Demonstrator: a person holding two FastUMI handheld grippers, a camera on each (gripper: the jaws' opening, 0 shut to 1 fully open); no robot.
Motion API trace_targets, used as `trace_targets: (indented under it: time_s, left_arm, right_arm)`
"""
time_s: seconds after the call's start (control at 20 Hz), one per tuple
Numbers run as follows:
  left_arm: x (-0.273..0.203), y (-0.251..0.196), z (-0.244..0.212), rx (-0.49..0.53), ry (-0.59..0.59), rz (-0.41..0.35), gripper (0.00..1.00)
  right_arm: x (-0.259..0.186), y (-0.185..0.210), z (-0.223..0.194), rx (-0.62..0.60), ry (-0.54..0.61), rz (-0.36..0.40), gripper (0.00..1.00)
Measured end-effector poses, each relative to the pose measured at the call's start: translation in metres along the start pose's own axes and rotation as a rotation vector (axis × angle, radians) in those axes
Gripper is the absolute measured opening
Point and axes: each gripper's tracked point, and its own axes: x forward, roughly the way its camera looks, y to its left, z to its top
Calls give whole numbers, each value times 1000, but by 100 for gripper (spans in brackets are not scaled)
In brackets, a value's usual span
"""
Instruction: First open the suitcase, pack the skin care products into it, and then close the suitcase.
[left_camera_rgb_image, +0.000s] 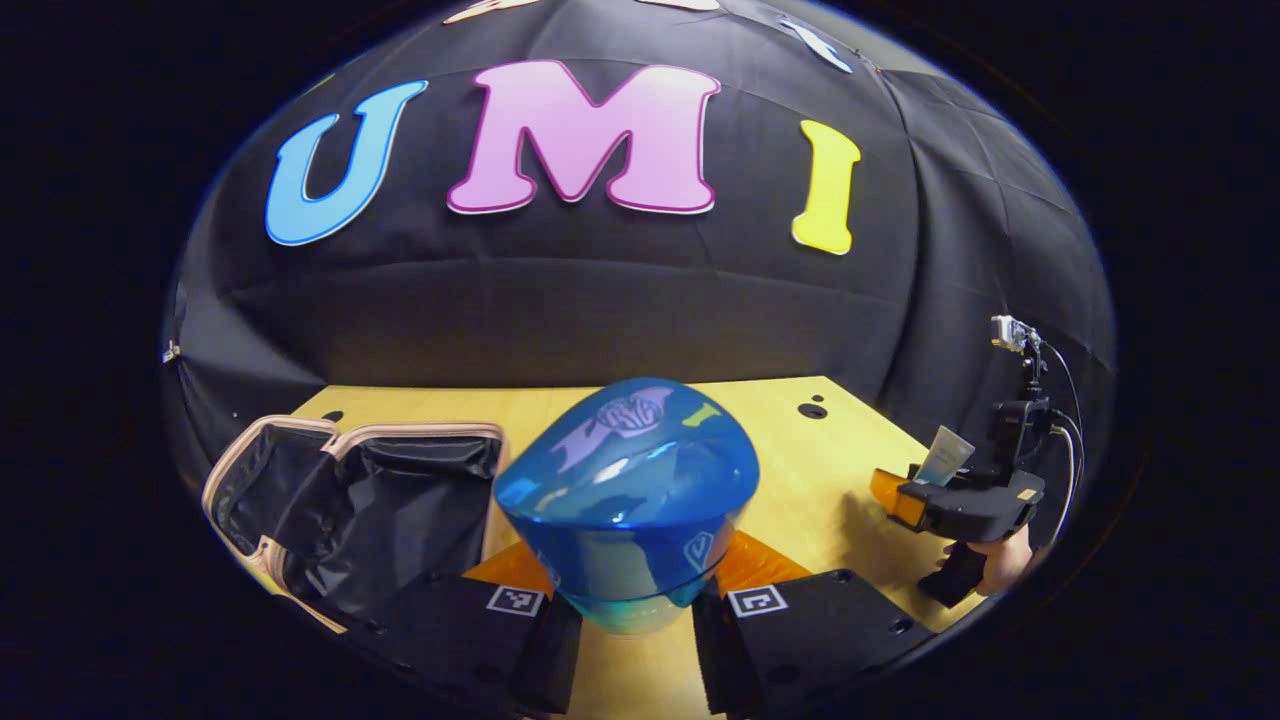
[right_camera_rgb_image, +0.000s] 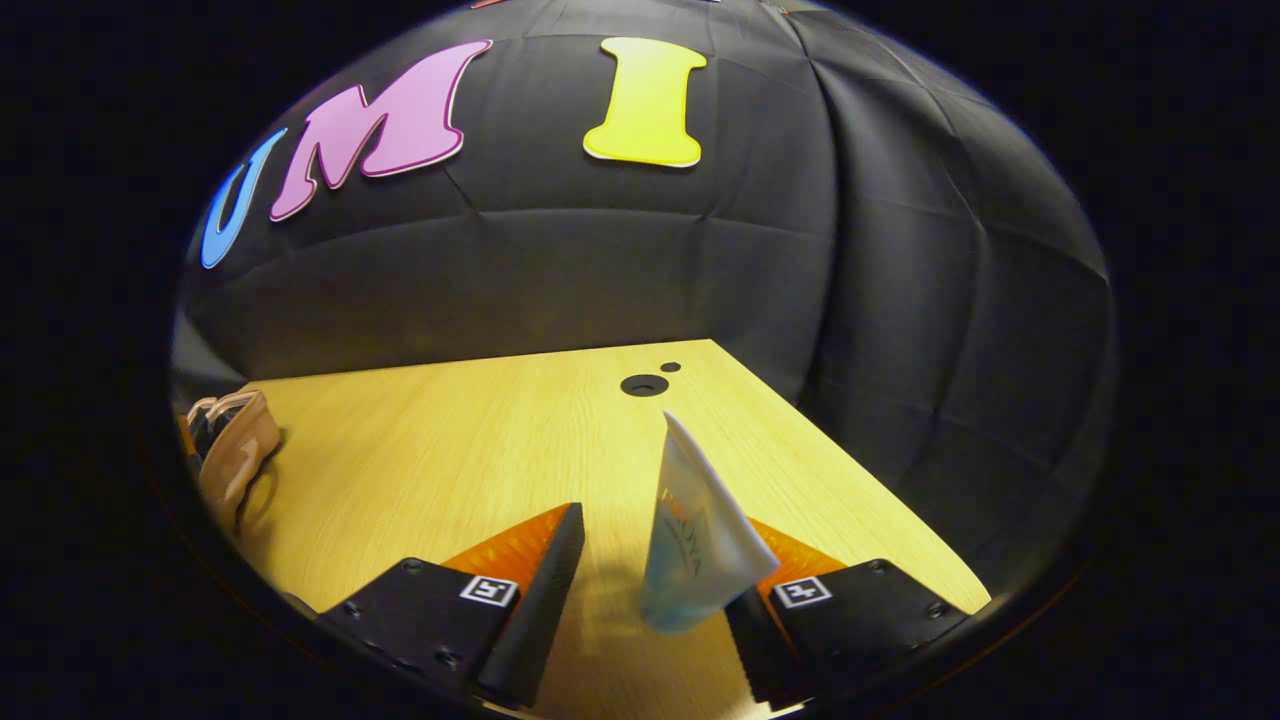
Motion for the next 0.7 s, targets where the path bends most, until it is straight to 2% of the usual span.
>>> trace_targets:
  time_s: [0.15, 0.25, 0.3, 0.4, 0.55, 0.7]
  left_arm:
    - [-5, 24, -3, -31, 1, 34, 52]
    - [-8, 42, -2, -46, -10, 49, 55]
    - [-9, 51, -1, -50, -15, 59, 52]
    - [-15, 71, 3, -60, -26, 75, 52]
    - [-28, 116, 4, -64, -15, 123, 52]
    - [-37, 169, -3, -78, 53, 153, 52]
  right_arm:
    - [-1, 12, 0, -29, 1, 34, 36]
    - [-5, 23, -2, -44, 5, 64, 30]
    - [-10, 31, -5, -52, 11, 84, 28]
    - [-24, 46, 0, -59, 16, 118, 27]
    - [-68, 82, 30, -91, -17, 188, 27]
    - [-111, 126, 57, -91, -37, 278, 27]
